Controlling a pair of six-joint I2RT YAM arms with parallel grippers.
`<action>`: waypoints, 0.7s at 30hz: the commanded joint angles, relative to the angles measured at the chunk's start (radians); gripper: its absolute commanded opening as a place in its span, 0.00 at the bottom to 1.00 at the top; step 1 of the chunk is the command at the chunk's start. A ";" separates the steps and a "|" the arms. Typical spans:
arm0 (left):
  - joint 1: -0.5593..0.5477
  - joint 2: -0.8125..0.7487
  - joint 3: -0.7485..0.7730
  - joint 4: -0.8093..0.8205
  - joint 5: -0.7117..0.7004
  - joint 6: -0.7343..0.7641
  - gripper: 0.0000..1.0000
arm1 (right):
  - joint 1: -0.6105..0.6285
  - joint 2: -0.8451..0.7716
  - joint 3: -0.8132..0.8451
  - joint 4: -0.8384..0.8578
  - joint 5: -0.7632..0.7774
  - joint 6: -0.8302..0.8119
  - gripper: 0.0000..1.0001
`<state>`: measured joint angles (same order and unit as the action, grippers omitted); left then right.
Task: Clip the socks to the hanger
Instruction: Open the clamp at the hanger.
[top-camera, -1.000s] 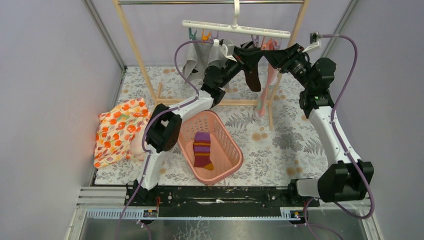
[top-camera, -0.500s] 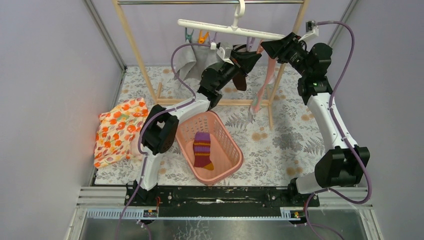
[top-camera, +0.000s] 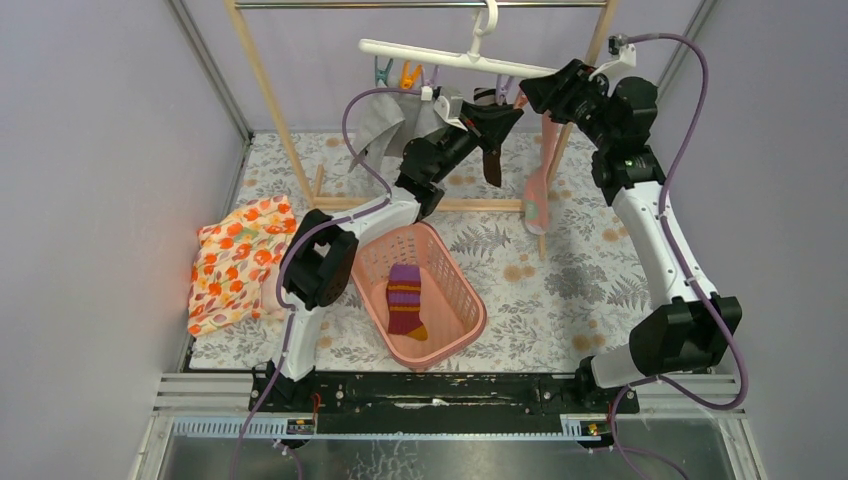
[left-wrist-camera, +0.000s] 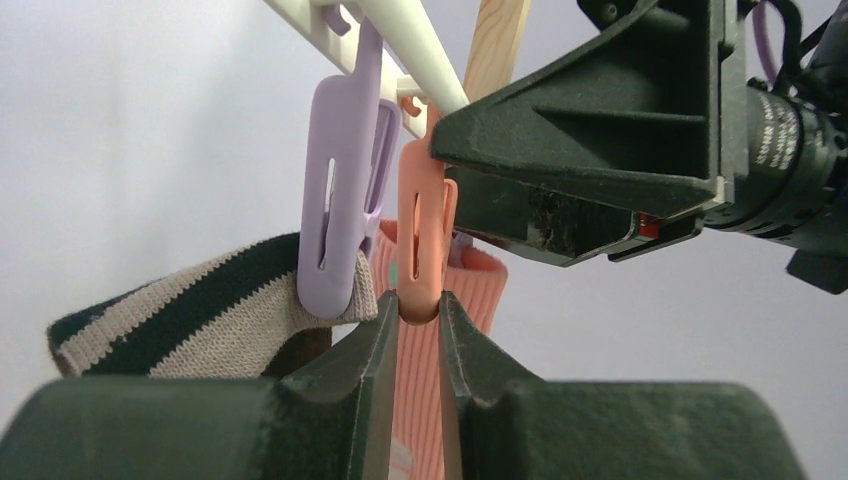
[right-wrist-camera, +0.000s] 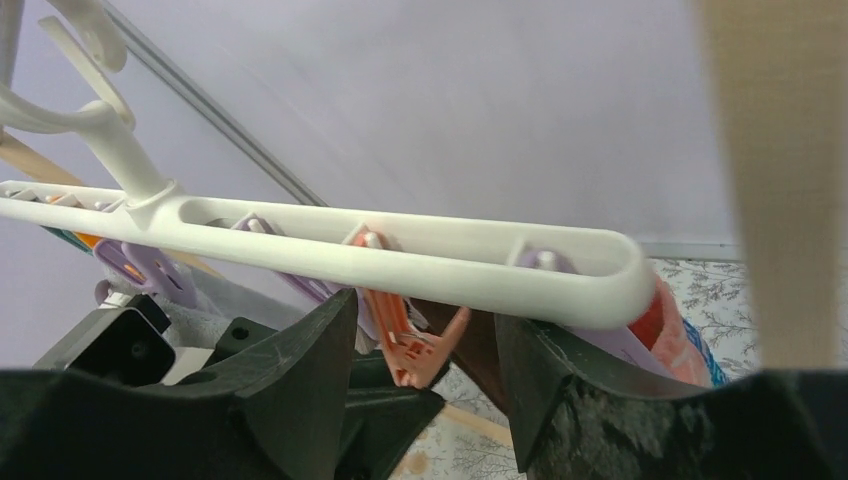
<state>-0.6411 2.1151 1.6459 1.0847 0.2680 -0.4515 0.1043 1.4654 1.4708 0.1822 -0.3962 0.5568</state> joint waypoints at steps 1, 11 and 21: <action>-0.021 -0.042 0.004 0.055 0.009 0.039 0.07 | 0.078 0.004 0.101 -0.076 0.141 -0.111 0.60; -0.022 -0.017 0.020 0.052 0.008 0.049 0.07 | 0.132 0.035 0.155 -0.134 0.299 -0.165 0.54; -0.023 -0.017 0.010 0.044 0.006 0.067 0.07 | 0.145 0.018 0.135 -0.098 0.366 -0.165 0.39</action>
<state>-0.6483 2.1151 1.6470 1.0912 0.2554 -0.4149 0.2420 1.5078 1.5738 0.0319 -0.1089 0.4187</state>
